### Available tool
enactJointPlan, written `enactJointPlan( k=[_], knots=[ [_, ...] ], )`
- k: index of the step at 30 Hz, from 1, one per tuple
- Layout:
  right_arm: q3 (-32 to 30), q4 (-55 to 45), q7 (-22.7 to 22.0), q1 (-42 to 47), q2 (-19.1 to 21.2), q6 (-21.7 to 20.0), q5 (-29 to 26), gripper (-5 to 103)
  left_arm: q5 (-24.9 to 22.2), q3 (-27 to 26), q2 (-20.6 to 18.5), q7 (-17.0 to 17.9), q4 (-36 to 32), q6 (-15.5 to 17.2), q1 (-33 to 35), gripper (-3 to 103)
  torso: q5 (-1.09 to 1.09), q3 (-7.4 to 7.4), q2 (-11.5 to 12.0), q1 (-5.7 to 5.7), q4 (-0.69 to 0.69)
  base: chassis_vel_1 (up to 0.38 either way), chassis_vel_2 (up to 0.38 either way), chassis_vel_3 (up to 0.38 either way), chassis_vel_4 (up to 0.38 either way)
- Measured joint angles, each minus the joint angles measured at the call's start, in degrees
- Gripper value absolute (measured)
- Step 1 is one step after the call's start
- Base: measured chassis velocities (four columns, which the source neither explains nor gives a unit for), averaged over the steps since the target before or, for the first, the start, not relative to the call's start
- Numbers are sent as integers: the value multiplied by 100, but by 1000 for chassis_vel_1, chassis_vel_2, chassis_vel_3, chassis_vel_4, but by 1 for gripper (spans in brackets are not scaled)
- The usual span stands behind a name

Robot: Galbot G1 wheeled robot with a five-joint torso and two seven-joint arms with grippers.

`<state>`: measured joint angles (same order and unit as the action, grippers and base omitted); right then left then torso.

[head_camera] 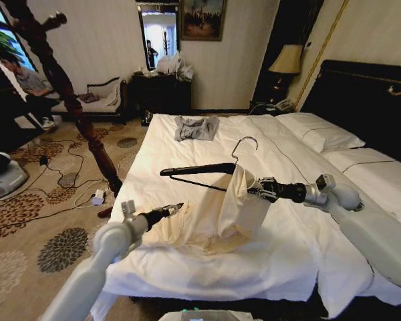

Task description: Pick up the clothes from the bed and hang them on the clothes hanger.

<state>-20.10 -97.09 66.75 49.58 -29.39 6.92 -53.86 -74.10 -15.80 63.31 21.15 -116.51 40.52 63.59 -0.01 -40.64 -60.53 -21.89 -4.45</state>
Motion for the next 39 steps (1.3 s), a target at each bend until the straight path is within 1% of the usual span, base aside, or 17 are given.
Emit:
enactJointPlan(
  k=[2, 3, 10, 13, 16, 17, 19, 22, 23, 26, 27, 28, 29, 32, 34, 37, 39],
  knots=[
    [0, -34, 0, 2, 5, -2, -17, 19, 5, 65, 102, -2, 94, -3, 29, 97, 1, 0, 0, 0, 0, 0, 0, 0, 0],
    [-1, -43, 1, 7, 10, -2, -22, 19, -19, 93, 151, -12, 125, -3, 66, 99, 1, 0, 0, 0, 0, 0, 0, 0, 0],
    [11, -66, 5, -20, 5, -2, -32, 19, 30, 146, 302, -148, 180, -36, 168, 101, 1, 1, 0, 2, 0, 0, 0, 0, 0],
    [32, -122, 6, -54, 4, -5, -45, 19, 92, 147, 371, -236, 236, -92, 161, 87, 1, 1, 0, 1, 0, 0, 0, 0, 0],
    [35, -140, 7, -85, 13, -6, -61, 19, 95, 140, 420, -264, 276, -112, 144, 81, 1, 1, 0, 1, 0, 0, 0, 0, 0],
    [35, -147, 7, -108, 25, -7, -87, 19, 94, 132, 459, -282, 308, -126, 137, 71, 1, 1, 0, 1, 0, 0, 0, 0, 0],
    [34, -148, 8, -118, 32, -7, -100, 19, 94, 127, 477, -295, 324, -134, 136, 71, 1, 1, 0, 2, -1, 0, 0, 0, 0],
    [-13, -148, 9, -129, 71, -7, -137, 19, 101, 91, 528, -382, 369, -191, 150, 55, 1, 1, 0, 1, 0, 0, 0, 0, 0],
    [-13, -148, 9, -129, 71, -7, -137, 19, 101, 91, 528, -382, 369, -191, 150, 55, 1, 1, 0, 1, 0, 0, 0, 0, 0],
    [-67, -141, 12, -123, 101, 2, -182, 19, 122, -3, 527, -536, 366, -268, 162, 38, 1, 1, 0, 2, -1, 0, 0, 0, 0],
    [-67, -141, 12, -123, 101, 2, -182, 19, 122, -3, 527, -536, 366, -268, 162, 38, 1, 1, 0, 2, -1, 0, 0, 0, 0],
    [-80, -135, 12, -123, 107, 5, -195, 19, 123, -41, 517, -578, 357, -291, 161, 32, 0, 1, -1, 1, -1, 0, 0, 0, 0],
    [-85, -130, 12, -122, 111, 7, -207, 19, 124, -78, 502, -616, 349, -314, 158, 32, 1, 1, -1, 1, -1, 0, 0, 0, 0],
    [-88, -121, 13, -140, 118, 10, -214, 19, 117, -178, 451, -722, 311, -379, 146, 17, 1, 1, -1, 2, -1, 0, 0, 0, 0],
    [-88, -121, 13, -150, 119, 11, -217, 19, 116, -201, 437, -759, 297, -401, 146, 17, 1, 1, -1, 1, -1, 0, 0, 0, 0],
    [-83, -99, 13, -159, 118, 12, -218, 19, 116, -311, 373, -897, 238, -473, 161, 2, 0, 1, -1, 2, 0, 0, 0, 0, 0],
    [-78, -78, 11, -155, 116, 12, -217, 19, 114, -357, 345, -938, 215, -492, 165, 1, 0, 1, -1, 1, 0, 0, 0, 0, 0]
  ],
)
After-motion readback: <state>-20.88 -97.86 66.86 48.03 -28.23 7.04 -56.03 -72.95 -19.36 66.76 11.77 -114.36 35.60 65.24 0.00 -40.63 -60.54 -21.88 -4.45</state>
